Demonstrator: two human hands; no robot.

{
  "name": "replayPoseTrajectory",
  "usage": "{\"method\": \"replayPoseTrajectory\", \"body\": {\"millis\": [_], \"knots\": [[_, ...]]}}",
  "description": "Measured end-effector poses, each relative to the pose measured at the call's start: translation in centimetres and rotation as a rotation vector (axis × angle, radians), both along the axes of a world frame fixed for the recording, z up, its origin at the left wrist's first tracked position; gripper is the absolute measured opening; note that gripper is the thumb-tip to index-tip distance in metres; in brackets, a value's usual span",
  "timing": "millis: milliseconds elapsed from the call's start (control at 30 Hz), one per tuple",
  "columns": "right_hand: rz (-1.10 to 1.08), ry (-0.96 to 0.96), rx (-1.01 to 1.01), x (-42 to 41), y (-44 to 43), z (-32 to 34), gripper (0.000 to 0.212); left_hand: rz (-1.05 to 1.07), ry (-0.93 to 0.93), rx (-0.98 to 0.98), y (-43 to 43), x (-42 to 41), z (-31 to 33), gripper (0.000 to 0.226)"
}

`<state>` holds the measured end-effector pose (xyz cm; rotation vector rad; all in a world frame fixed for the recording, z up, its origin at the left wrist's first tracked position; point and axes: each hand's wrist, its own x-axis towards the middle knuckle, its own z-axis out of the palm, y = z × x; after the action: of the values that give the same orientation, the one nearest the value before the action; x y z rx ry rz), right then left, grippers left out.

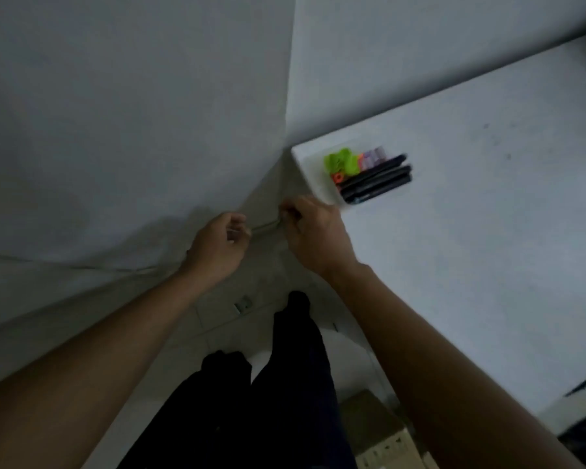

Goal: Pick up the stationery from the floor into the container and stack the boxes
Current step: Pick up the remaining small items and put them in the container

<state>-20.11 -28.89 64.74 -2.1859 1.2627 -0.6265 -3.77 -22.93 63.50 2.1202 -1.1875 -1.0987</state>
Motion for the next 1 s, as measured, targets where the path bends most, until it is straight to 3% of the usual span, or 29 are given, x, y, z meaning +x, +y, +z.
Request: {"method": "replayPoseTrajectory", "body": {"millis": [133,433,733,1000], "knots": [[-0.108,-0.027,0.092,0.6,1.6,-1.6,0.02,-0.03,-0.005,-0.016,2.2,1.4,-0.2,0.024],[-0.195,0.082,0.452,4.5,11.1,-16.9,0.025,-0.034,0.004,0.184,12.4,8.6,-12.0,0.029],[-0.12,0.178,0.604,3.9,14.2,-38.3,0.037,-0.012,0.06,0.227,14.0,7.2,-32.8,0.037],[0.16,0.394,0.671,4.9,15.6,-57.7,0.043,-0.045,-0.046,0.338,15.6,5.8,-54.2,0.046]]}}
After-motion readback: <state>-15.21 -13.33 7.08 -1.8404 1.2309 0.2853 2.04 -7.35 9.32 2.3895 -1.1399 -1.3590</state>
